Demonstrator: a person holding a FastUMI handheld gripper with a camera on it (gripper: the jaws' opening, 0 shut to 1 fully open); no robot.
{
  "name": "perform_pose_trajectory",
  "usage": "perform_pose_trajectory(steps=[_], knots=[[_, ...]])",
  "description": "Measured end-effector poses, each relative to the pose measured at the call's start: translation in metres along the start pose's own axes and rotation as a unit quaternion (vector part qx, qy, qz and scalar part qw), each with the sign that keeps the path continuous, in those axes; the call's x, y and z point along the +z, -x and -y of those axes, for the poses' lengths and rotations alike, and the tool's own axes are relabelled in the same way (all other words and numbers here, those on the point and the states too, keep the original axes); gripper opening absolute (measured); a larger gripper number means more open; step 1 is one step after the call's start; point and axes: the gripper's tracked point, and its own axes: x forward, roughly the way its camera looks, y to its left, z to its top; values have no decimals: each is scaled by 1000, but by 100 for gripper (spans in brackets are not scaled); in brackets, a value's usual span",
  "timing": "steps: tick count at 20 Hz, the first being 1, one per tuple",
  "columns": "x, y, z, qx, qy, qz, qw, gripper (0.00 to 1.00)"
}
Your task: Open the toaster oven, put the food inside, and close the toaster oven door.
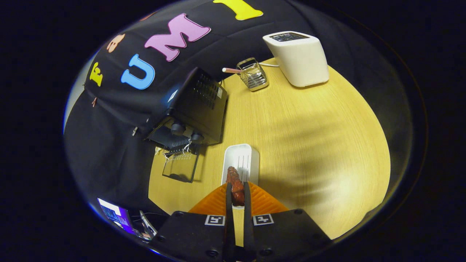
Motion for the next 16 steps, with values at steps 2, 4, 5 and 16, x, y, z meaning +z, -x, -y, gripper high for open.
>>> perform_pose_trajectory(steps=[2, 4, 5, 16], knots=[[1, 11, -12, -3, 6, 12, 1000, 13], [-1, 18, -30, -2, -4, 21, 1000, 13], [-6, 20, -39, -4, -6, 20, 1000, 13], [-37, -10, -151, -10, -89, 76, 993, 13]])
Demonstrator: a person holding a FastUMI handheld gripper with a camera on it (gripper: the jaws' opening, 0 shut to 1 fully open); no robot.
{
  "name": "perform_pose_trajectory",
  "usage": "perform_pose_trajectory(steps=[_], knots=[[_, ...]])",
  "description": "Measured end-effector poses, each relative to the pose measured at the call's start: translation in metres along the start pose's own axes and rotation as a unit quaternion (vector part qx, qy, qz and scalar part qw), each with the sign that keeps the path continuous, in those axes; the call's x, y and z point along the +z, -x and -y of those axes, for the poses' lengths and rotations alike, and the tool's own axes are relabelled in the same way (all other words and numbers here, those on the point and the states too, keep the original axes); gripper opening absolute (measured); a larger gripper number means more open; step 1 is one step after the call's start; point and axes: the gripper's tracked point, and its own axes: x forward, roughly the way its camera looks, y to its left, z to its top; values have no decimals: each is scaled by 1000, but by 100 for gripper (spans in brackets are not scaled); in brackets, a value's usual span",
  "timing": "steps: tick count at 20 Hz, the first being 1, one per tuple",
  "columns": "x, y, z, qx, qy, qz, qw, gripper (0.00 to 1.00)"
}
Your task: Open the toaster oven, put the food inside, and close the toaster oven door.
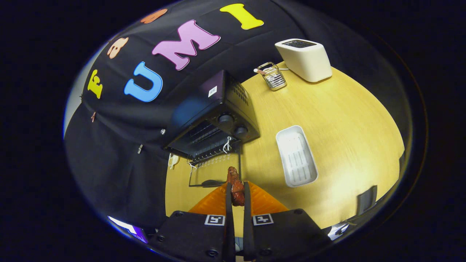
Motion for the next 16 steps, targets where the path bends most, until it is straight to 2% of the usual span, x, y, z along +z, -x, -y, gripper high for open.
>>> perform_pose_trajectory(steps=[4, 10, 13, 16], knots=[[-2, -24, -42, 11, -35, 45, 998, 13], [5, -75, -92, 36, -55, 121, 990, 13], [9, -108, -98, 28, -42, 145, 988, 13], [20, -143, -105, 24, -71, 162, 984, 13]])
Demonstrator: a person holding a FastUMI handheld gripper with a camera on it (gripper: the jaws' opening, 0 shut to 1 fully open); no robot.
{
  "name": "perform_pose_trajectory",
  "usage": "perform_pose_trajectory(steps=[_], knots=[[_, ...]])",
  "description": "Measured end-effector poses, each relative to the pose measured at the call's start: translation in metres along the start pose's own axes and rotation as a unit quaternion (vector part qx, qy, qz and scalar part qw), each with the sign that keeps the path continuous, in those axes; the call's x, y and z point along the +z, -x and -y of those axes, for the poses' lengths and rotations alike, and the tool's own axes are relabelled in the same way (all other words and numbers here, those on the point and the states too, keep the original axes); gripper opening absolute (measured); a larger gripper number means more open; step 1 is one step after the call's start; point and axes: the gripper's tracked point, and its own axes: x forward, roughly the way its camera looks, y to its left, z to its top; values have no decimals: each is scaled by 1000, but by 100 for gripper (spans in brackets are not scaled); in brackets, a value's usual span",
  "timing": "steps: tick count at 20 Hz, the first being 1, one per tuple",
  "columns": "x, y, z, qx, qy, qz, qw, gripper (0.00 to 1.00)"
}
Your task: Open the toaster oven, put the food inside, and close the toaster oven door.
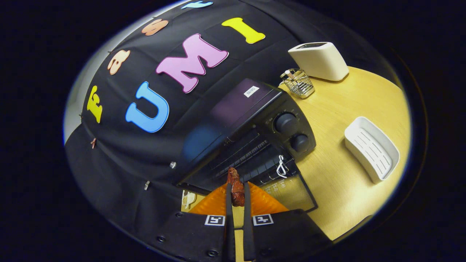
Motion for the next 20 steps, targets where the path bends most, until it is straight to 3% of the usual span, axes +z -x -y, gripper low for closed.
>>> perform_pose_trajectory(steps=[5, 13, 18, 20], knots=[[1, -47, 6, -28, -28, 30, 999, 13], [-7, -83, 3, -24, -51, 54, 997, 13], [-9, -89, 6, -32, -16, 72, 997, 18], [-6, -85, 17, -58, 12, 78, 995, 22]])
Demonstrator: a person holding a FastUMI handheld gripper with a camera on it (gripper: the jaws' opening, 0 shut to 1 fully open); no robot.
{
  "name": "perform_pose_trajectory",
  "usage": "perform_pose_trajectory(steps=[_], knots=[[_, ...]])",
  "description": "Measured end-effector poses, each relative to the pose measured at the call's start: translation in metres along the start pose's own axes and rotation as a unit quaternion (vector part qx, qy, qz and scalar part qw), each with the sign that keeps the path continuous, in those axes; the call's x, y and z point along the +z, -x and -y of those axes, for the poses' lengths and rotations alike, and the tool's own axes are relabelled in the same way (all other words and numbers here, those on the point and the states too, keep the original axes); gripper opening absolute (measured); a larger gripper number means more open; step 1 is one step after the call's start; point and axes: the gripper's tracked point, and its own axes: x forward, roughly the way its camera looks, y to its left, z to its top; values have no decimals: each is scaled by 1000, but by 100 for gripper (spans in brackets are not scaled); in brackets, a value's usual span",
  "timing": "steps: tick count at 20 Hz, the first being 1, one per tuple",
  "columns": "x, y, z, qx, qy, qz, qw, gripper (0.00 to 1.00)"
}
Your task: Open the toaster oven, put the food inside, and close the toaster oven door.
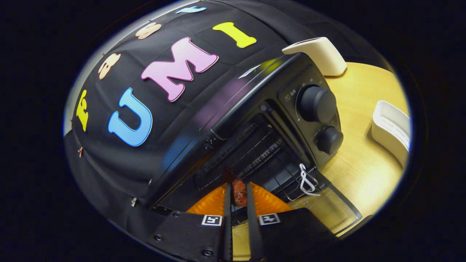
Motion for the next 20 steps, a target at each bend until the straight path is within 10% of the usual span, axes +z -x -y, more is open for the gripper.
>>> perform_pose_trajectory(steps=[3, 9, 20], knots=[[8, 1, 9, -14, 33, 8, 999, 30], [-6, 25, -4, 11, 116, -12, 993, 98], [-32, 101, 11, -25, 302, -75, 950, 98]])
